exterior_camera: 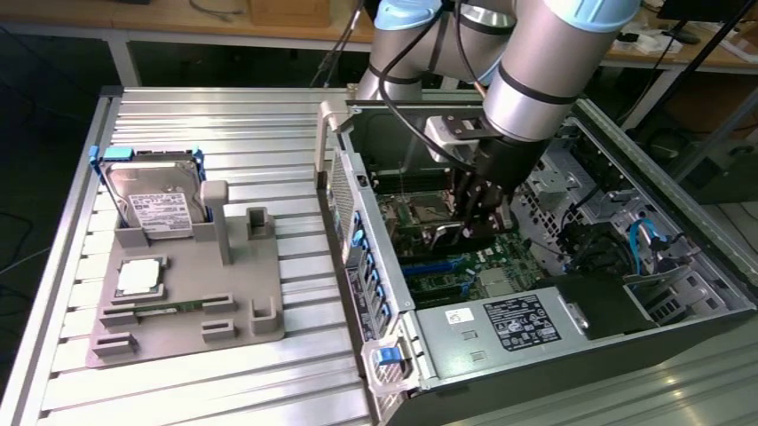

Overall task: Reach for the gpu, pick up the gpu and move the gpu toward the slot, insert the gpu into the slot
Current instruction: 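Insert the gpu into the slot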

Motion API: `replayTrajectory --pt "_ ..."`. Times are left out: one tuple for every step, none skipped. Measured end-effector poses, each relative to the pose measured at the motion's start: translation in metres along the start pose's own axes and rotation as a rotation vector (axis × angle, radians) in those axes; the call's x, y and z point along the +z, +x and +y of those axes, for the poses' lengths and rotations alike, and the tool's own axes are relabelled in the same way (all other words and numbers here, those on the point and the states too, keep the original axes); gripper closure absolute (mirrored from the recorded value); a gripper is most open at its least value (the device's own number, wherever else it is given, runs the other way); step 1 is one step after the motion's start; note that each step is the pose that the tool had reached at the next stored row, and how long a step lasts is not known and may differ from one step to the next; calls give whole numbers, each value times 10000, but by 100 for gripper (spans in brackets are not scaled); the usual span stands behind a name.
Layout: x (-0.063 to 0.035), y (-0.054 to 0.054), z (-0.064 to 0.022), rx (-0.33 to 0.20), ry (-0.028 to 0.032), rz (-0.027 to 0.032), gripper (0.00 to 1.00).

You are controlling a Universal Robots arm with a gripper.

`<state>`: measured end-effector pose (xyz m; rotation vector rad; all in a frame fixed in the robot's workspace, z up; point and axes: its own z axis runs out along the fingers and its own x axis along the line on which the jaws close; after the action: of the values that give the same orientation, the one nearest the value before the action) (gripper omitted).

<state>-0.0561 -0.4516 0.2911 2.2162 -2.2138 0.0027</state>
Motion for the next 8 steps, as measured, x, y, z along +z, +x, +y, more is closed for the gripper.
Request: replayTrajectory --pt "7 0 0 -16 -9 10 73" --pt "12 0 0 -14 -9 10 73" --pt "17 0 0 -2 -9 10 73" --pt "20 0 2 15 -10 10 73" --pt "23 0 4 30 -10 10 73" --pt "27 0 5 41 -9 8 73" --pt "30 1 7 50 -9 9 73" --pt "33 3 8 55 -10 10 73"
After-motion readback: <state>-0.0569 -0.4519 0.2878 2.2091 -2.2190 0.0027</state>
